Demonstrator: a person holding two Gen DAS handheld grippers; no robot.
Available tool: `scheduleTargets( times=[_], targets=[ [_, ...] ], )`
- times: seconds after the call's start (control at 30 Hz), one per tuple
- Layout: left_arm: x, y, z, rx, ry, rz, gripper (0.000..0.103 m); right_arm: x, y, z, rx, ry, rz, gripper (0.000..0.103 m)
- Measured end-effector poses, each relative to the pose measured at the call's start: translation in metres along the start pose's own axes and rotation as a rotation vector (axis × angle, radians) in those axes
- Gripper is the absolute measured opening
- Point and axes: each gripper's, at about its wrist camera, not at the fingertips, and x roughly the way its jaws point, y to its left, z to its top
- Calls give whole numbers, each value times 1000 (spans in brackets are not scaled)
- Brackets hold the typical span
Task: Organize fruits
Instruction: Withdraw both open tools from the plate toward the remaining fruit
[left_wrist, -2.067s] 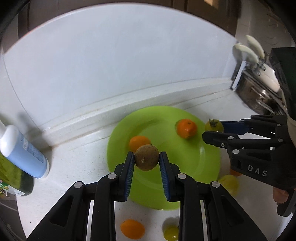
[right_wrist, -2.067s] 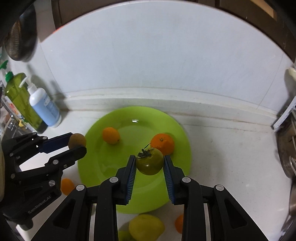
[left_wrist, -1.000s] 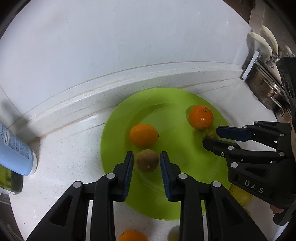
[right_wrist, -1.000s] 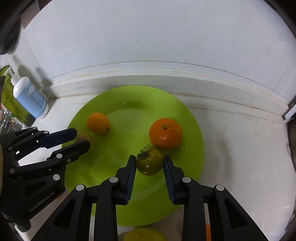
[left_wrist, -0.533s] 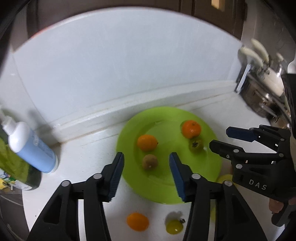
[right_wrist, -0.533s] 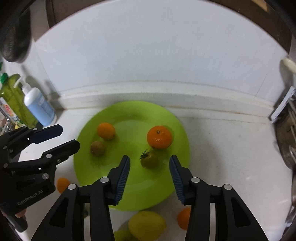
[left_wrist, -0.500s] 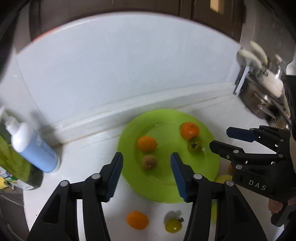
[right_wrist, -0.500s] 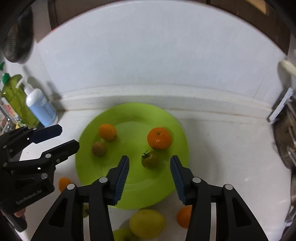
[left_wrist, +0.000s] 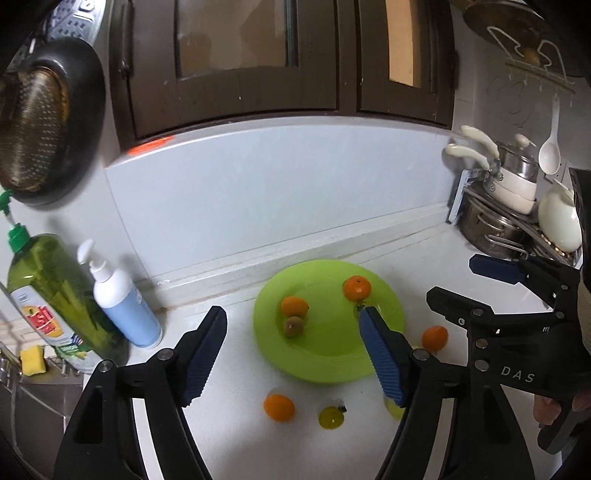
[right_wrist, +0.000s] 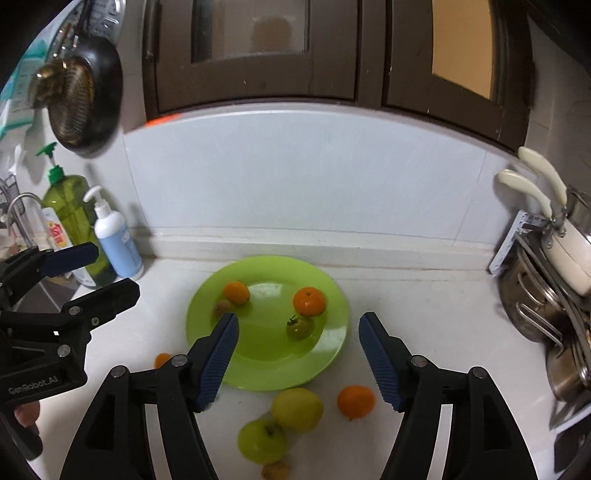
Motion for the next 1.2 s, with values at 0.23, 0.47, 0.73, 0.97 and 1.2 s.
scheduleTargets(
  times=[0.23, 0.47, 0.73, 0.97, 1.2],
  targets=[
    [-28, -8, -17, 20, -24, 17, 76, -31, 7, -15, -17, -41, -4, 72],
    [-44, -12, -36, 20, -36, 18, 77, -49, 13, -42, 26, -44, -17, 72],
    [-53, -16, -61, 27, -38, 22, 77, -62, 18, -68, 54, -53, -51, 72],
    [-49, -19, -89, 64, -23, 9, 76, -67, 25, -96, 63, -40, -74, 72],
    [-39, -25, -109, 128, 1, -3, 76, -57, 33, -119, 41, 2, -103, 72]
  ],
)
